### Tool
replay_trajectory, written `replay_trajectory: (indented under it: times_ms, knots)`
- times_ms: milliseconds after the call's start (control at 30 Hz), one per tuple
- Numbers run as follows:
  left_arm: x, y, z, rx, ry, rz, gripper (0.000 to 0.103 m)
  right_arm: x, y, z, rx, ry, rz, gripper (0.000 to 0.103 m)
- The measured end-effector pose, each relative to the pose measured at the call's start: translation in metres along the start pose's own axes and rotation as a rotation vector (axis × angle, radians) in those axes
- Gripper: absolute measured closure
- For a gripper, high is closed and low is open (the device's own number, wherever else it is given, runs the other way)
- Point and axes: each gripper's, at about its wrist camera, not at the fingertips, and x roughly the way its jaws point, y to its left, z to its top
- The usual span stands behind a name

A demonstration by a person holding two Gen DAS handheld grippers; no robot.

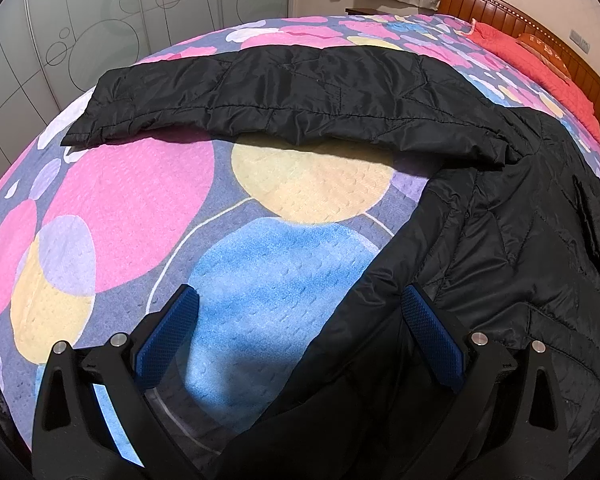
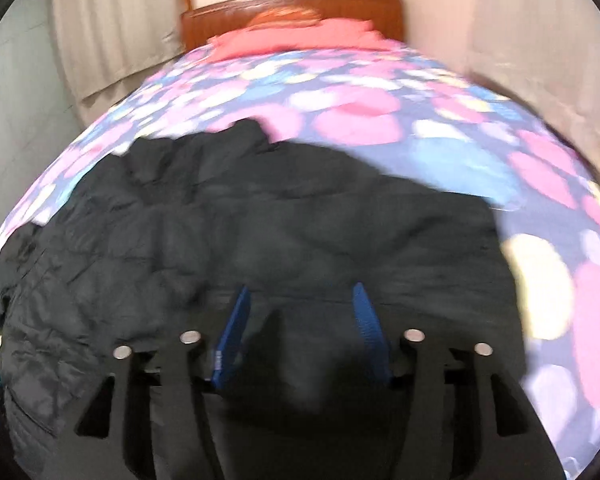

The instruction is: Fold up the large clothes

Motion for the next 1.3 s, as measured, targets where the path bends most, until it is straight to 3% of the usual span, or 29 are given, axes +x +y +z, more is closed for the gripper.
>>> replay_trajectory:
  times_ms: [133,200,400,500,667,767,833,1133,1167,1300]
  knots:
    - [0.0,0.0,0.0,0.001,0.0,0.002,0.002,0.008,-0.037,-0.012,0.033,0.023,-0.113,0.046]
    - [0.0,0.0,0.0,-0.001,0.001,-0.001,0.002,0.027,-0.047,-0.022,0.015,0.026,-0.101,0.046]
    - [0.001,0.004,0.003,-0.005,0.028,-0.028,0.002,0.028,-0.041,-0.026,-0.02,-0.004,-0.136,0.043]
    - [-0.004,0.016,0.009,-0.001,0.063,-0.107,0.002,0.025,-0.042,-0.028,-0.011,-0.011,-0.114,0.04]
    - [-0.017,0.077,0.021,-0.186,-0.035,-0.216,0.002,0.024,-0.04,-0.031,-0.021,-0.018,-0.103,0.035]
    - [0.001,0.123,0.038,-0.333,-0.038,-0.264,0.002,0.024,-0.039,-0.031,-0.025,-0.022,-0.103,0.034]
    - [0.013,0.152,0.049,-0.429,-0.081,-0.317,0.002,0.023,-0.039,-0.031,-0.026,-0.024,-0.104,0.034]
    - [0.058,0.203,0.101,-0.505,-0.169,-0.355,0.002,0.023,-0.039,-0.031,-0.033,-0.027,-0.111,0.033]
    - [0.057,0.205,0.099,-0.534,-0.183,-0.364,0.003,0.022,-0.039,-0.031,-0.034,-0.028,-0.112,0.033]
    - [0.055,0.226,0.091,-0.692,-0.217,-0.349,0.043,0.021,-0.038,-0.031,-0.038,-0.031,-0.119,0.033]
